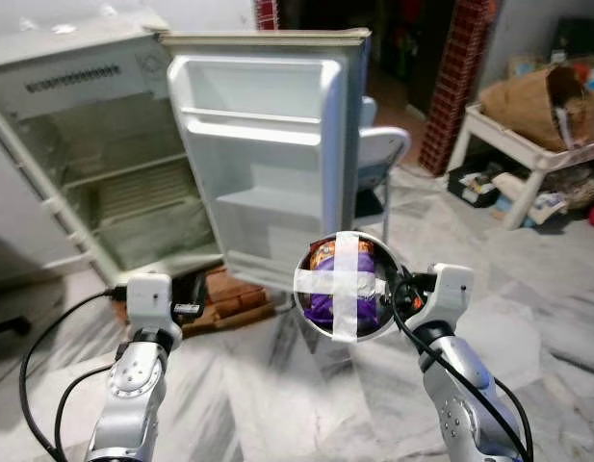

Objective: Restocking fridge

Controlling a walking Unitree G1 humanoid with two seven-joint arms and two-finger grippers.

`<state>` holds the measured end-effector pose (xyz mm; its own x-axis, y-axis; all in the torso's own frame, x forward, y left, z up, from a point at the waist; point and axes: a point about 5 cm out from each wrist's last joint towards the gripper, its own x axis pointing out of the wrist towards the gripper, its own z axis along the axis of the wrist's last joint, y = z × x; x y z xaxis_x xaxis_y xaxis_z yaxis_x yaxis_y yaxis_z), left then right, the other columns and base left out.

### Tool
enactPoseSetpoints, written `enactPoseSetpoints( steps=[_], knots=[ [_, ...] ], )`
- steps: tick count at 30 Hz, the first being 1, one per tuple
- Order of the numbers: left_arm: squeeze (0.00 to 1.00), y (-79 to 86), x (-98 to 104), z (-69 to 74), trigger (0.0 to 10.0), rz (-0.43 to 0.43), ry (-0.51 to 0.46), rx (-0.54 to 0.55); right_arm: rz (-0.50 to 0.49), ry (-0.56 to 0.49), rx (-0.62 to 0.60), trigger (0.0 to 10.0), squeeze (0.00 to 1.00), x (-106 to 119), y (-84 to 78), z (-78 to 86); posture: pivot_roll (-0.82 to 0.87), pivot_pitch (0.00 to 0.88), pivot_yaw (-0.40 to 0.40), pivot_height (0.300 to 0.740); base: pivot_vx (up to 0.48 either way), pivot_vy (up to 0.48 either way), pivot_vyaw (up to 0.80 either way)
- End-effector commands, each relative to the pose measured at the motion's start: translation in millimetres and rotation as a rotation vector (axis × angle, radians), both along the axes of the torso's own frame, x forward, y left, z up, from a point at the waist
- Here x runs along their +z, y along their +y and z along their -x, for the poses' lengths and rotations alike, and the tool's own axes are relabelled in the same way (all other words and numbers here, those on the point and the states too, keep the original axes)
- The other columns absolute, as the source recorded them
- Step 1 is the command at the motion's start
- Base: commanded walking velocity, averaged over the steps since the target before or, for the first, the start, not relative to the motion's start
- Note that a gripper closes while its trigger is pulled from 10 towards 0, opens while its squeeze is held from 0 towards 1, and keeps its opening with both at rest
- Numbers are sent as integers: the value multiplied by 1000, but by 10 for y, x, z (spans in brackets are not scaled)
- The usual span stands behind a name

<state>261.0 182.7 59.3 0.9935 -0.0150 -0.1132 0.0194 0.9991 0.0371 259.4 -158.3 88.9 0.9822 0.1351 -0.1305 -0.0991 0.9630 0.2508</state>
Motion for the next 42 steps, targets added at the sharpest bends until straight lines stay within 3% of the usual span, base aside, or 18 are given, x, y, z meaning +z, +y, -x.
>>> enactPoseSetpoints(
  steps=[1,17,24,32,42],
  knots=[
    [0,-19,3,4,10000,-2,-3,-5,10,-16,-11,10000,0,37,-56,-5,-21,3,57,740,0,480,0],
    [0,-99,25,-31,10000,10,-12,-23,17,-25,-5,10000,0,30,-74,22,-18,1,47,740,0,480,719],
    [0,-84,22,-10,10000,-5,-15,-29,30,-2,6,10000,0,-6,-98,33,-5,1,12,740,0,137,0],
    [0,-80,54,-11,10000,0,-44,-51,36,-11,10,10000,0,7,-85,-12,-7,0,27,740,0,0,0],
    [0,-65,90,-34,10000,-6,-65,-86,52,-32,-12,10000,0,47,-129,-54,-17,0,45,740,340,336,0]
  ],
)
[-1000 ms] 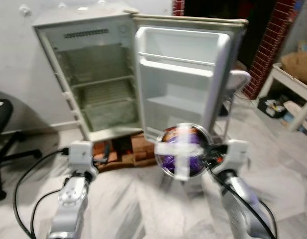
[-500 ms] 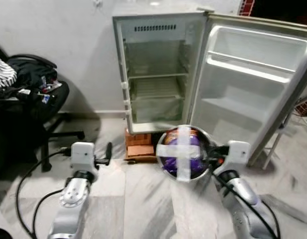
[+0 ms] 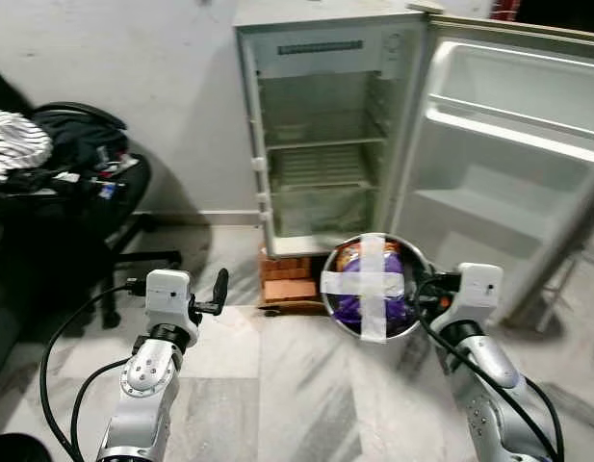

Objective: Restocking fridge

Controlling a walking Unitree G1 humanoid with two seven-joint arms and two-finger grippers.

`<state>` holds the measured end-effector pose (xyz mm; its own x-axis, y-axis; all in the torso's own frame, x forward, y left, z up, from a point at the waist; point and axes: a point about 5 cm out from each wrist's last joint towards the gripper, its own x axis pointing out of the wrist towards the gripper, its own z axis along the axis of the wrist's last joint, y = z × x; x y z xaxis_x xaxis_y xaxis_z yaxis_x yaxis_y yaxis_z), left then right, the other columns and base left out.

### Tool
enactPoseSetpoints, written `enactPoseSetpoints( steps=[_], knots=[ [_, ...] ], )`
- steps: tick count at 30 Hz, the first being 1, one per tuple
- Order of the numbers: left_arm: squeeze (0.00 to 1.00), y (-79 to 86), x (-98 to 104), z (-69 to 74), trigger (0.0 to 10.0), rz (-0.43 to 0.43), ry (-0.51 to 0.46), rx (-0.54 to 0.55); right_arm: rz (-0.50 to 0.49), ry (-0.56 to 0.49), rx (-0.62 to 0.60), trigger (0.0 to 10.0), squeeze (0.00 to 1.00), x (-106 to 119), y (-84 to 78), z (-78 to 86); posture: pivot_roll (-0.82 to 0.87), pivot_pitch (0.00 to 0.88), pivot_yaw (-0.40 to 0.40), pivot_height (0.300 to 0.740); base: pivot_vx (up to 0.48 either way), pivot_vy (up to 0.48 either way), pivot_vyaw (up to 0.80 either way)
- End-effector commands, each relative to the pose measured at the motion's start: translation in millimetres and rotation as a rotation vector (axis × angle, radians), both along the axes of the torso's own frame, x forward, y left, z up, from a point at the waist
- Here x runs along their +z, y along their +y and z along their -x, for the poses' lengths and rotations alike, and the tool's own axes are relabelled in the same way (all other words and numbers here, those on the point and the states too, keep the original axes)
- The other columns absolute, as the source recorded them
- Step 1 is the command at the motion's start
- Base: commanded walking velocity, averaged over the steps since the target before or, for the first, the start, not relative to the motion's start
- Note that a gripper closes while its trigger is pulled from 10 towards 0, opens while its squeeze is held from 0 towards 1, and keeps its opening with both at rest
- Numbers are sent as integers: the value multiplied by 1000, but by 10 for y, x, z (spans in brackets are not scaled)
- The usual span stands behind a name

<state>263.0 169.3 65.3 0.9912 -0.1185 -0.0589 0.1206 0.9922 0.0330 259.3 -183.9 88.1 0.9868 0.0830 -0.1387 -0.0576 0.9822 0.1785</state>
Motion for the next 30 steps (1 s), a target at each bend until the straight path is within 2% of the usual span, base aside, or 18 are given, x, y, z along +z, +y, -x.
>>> enactPoseSetpoints(
  steps=[1,10,20,22,30],
  knots=[
    [0,70,30,-17,10000,-9,-10,20,-21,-30,31,10000,0,51,127,-51,-17,0,44,740,371,304,0],
    [0,61,9,-9,10000,17,2,18,-15,-28,38,10000,0,39,143,-53,-14,0,42,740,370,306,0],
    [0,67,3,2,10000,-7,-8,5,-3,-36,17,10000,0,47,122,-52,-17,2,41,740,373,300,0],
    [0,50,1,10,10000,-8,-11,-12,-7,-51,-24,10000,0,54,72,-45,-18,2,39,740,452,0,0],
    [0,7,-8,20,10000,8,-9,-27,-3,-46,-41,10000,0,50,43,-50,-24,2,37,740,479,0,0]
  ],
)
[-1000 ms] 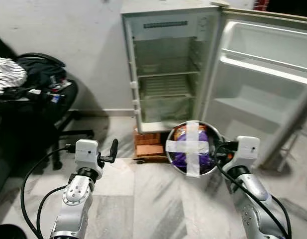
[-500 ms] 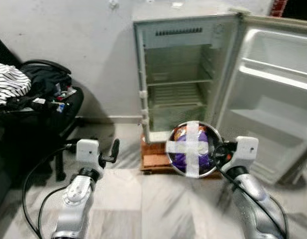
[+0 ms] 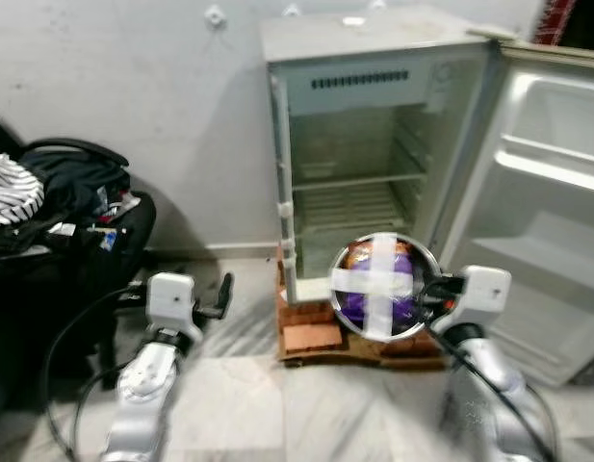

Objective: Restocking fridge

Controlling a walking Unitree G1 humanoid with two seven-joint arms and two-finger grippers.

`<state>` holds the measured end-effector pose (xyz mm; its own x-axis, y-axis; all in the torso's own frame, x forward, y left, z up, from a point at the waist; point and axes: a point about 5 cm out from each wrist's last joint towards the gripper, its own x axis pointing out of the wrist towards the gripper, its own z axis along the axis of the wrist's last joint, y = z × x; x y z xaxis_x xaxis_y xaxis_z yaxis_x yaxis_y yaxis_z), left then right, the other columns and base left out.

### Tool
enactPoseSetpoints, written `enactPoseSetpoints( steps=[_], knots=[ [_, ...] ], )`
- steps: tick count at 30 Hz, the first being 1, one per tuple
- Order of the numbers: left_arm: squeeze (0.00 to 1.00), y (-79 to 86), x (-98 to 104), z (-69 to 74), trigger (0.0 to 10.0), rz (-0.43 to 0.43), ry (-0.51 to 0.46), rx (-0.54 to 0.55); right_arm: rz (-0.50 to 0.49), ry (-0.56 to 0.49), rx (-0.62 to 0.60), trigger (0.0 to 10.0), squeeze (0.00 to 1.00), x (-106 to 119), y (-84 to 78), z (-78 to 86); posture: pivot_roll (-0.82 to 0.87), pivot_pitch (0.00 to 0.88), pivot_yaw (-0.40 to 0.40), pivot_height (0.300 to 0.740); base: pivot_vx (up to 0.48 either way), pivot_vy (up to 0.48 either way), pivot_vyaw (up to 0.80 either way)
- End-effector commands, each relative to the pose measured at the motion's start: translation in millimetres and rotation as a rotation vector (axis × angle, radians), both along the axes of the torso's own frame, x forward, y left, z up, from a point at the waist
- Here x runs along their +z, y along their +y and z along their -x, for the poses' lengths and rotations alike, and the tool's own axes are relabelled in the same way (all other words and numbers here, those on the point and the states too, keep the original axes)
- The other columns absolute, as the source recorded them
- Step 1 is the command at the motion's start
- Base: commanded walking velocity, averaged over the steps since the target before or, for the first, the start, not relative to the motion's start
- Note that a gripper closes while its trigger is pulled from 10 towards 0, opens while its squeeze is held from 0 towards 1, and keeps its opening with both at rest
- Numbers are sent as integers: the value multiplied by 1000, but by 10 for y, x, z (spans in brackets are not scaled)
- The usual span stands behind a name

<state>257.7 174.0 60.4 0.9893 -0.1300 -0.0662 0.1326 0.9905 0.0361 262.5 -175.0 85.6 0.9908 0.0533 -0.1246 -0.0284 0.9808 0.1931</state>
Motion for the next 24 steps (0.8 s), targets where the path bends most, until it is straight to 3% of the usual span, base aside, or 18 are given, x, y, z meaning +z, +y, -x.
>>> enactPoseSetpoints(
  steps=[1,24],
  knots=[
    [0,-44,42,-36,10000,13,-15,-15,16,-35,-9,10000,0,83,-48,-26,-24,1,35,740,480,0,0],
    [0,-79,17,-39,10000,13,-3,-27,40,-53,-43,10000,0,113,-80,-73,-23,0,34,740,473,0,0]
  ],
)
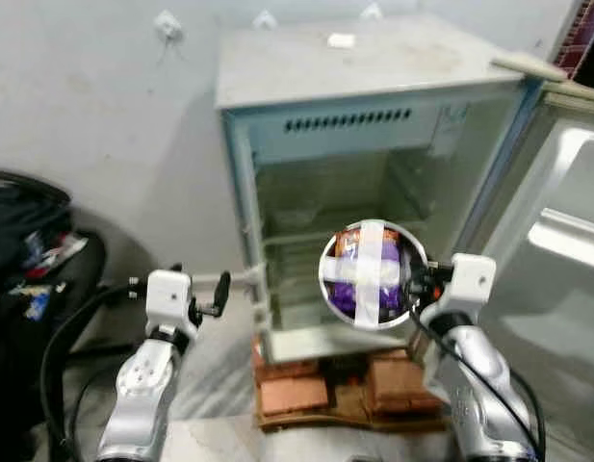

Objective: Restocking fridge

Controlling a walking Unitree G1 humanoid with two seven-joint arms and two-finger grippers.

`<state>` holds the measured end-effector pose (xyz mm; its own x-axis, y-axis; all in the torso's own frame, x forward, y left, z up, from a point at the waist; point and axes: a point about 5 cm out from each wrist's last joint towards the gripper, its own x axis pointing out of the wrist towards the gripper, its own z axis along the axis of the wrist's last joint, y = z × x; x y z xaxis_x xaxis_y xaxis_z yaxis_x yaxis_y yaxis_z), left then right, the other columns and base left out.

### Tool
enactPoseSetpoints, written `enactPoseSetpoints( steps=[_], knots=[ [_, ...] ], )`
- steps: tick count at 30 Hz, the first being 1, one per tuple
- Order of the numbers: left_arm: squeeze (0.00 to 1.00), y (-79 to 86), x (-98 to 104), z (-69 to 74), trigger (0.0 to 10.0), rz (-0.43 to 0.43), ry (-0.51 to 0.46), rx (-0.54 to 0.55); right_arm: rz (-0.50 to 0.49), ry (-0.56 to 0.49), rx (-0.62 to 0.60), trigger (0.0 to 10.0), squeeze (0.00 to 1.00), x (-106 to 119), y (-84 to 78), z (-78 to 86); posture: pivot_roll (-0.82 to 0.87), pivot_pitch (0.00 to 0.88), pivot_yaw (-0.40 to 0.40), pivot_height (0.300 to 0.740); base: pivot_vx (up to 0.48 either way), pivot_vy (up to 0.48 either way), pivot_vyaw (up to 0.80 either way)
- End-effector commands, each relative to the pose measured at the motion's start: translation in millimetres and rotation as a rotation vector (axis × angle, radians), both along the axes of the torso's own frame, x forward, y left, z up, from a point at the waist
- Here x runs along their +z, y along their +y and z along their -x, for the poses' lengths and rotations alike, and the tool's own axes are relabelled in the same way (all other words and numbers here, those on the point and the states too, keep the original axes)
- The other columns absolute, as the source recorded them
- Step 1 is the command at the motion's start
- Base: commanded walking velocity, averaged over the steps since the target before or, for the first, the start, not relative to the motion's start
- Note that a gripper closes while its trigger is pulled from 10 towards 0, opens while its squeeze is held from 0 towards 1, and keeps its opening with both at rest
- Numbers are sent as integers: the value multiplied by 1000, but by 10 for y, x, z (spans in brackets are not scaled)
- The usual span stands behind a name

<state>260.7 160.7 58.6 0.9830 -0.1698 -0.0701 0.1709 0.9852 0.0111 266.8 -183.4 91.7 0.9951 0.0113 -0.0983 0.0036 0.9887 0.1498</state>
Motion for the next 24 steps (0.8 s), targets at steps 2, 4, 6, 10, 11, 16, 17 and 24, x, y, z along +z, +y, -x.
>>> enactPoseSetpoints(
  steps=[2,4,6,10,11,16,17,24],
  knots=[
    [0,71,20,6,10000,-3,4,38,-2,-25,-7,10000,0,49,1,-25,-22,0,33,740,0,0,0],
    [0,102,12,63,10000,-3,6,53,-4,-21,-13,10000,0,37,-8,4,-21,0,33,740,0,0,0],
    [0,117,8,125,10000,-2,8,59,-2,-15,-23,10000,0,21,-29,42,-19,0,32,740,0,0,0],
    [0,135,-6,304,10000,6,18,74,-2,9,-52,10000,0,-36,-92,160,-13,3,29,740,0,0,0],
    [0,135,-10,329,10000,6,20,75,-1,13,-54,10000,0,-47,-97,178,-13,3,29,740,0,0,0],
    [0,113,-41,424,10000,-10,41,64,4,26,-54,10000,0,-75,-98,228,-13,7,26,740,0,0,0],
    [0,107,-36,417,10000,-5,40,59,6,23,-51,10000,0,-66,-92,219,-13,7,26,740,0,0,0],
    [0,92,0,351,10000,1,39,57,10,7,-45,10000,0,-22,-86,164,-18,1,27,740,0,-454,0]
  ],
)
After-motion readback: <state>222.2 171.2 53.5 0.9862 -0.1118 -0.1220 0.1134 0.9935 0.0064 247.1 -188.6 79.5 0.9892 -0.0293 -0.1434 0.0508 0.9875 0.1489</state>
